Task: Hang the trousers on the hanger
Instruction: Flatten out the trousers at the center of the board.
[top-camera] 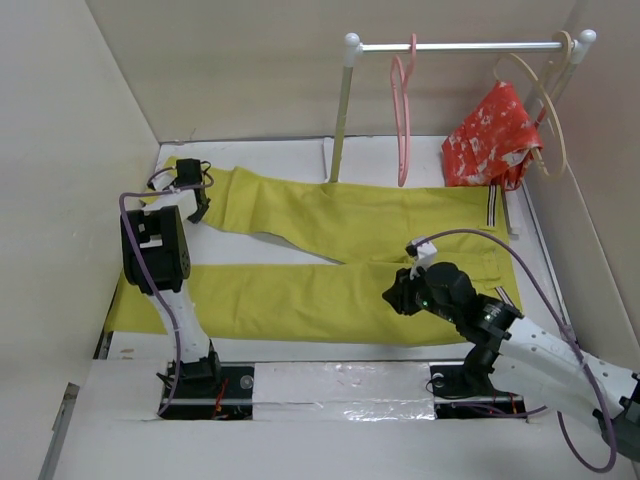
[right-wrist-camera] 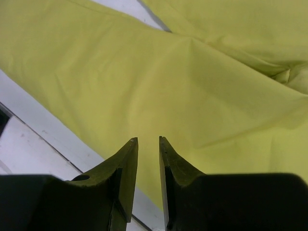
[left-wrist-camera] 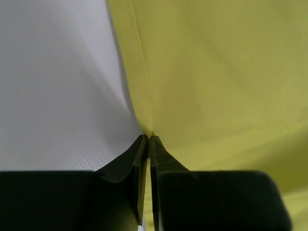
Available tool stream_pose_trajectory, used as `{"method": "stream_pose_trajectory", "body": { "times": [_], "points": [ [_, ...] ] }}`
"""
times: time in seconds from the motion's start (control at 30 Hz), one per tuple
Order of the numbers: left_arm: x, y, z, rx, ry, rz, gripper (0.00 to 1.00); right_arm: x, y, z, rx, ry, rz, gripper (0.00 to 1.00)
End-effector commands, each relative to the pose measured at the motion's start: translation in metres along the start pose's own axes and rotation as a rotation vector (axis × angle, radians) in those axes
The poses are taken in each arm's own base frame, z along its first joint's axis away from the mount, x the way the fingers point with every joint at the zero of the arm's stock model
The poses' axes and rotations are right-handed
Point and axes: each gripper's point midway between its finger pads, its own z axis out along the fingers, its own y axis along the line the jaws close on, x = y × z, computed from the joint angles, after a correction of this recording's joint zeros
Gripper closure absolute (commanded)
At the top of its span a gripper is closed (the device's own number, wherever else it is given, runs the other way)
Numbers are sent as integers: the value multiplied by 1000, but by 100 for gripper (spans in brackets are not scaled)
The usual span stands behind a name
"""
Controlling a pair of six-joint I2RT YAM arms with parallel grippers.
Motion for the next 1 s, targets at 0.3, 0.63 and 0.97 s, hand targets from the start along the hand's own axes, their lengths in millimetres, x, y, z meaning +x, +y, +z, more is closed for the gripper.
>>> {"method": "stream_pose_trajectory", "body": {
  "times": [0.3, 0.63, 0.97],
  "points": [
    [-21, 59, -22, -106, -75, -8, 100, -26, 18, 12, -61, -68, -13, 67],
    [-27, 76, -46, -123, -108, -17, 66, -23, 17, 4, -42, -51, -30, 54],
    [-59, -18, -173, 383, -210, -9, 49, -8, 81, 49, -228, 15, -120, 100]
  ]
}}
